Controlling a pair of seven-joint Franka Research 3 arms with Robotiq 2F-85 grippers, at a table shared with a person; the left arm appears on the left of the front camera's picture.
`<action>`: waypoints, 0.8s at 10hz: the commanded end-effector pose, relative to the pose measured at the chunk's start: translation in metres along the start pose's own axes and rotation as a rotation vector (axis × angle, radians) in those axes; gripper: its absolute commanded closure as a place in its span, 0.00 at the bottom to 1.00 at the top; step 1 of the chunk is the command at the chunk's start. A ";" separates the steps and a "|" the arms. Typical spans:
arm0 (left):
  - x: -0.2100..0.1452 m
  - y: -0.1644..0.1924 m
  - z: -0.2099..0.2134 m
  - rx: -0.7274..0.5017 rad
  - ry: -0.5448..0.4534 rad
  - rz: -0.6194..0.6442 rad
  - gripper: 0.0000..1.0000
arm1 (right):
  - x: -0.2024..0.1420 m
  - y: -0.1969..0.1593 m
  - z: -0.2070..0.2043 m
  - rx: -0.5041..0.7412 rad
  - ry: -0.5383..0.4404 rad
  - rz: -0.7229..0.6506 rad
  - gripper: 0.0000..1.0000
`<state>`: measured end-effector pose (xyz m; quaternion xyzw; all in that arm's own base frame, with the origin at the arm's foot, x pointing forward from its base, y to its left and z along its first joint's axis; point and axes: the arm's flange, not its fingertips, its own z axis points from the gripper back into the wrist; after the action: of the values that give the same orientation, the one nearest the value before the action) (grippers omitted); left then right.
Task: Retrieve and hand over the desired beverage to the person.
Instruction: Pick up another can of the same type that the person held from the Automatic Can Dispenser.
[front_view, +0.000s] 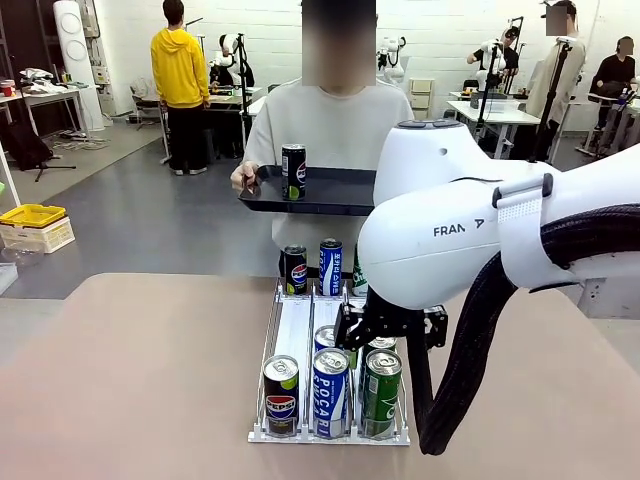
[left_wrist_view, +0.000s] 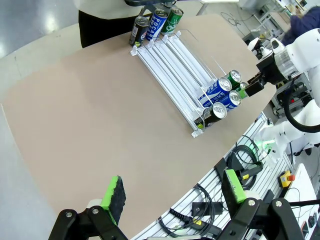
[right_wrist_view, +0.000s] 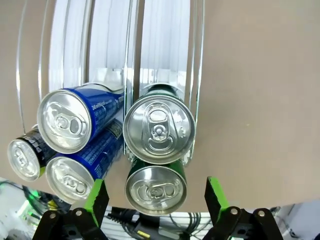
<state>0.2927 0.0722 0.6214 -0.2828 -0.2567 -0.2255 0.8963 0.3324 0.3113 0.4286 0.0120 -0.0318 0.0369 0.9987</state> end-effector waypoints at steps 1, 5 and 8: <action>-0.002 0.001 0.001 0.001 0.005 -0.004 0.00 | 0.002 0.001 -0.002 0.006 0.011 0.027 0.00; -0.002 0.001 0.001 0.001 0.005 -0.004 0.00 | -0.002 0.000 -0.002 -0.020 0.021 0.013 0.00; -0.002 0.001 0.001 0.001 0.005 -0.004 0.00 | -0.001 -0.004 -0.004 -0.013 0.025 -0.003 0.00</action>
<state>0.2926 0.0722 0.6214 -0.2828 -0.2566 -0.2255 0.8963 0.3329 0.3094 0.4248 0.0087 -0.0215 0.0369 0.9991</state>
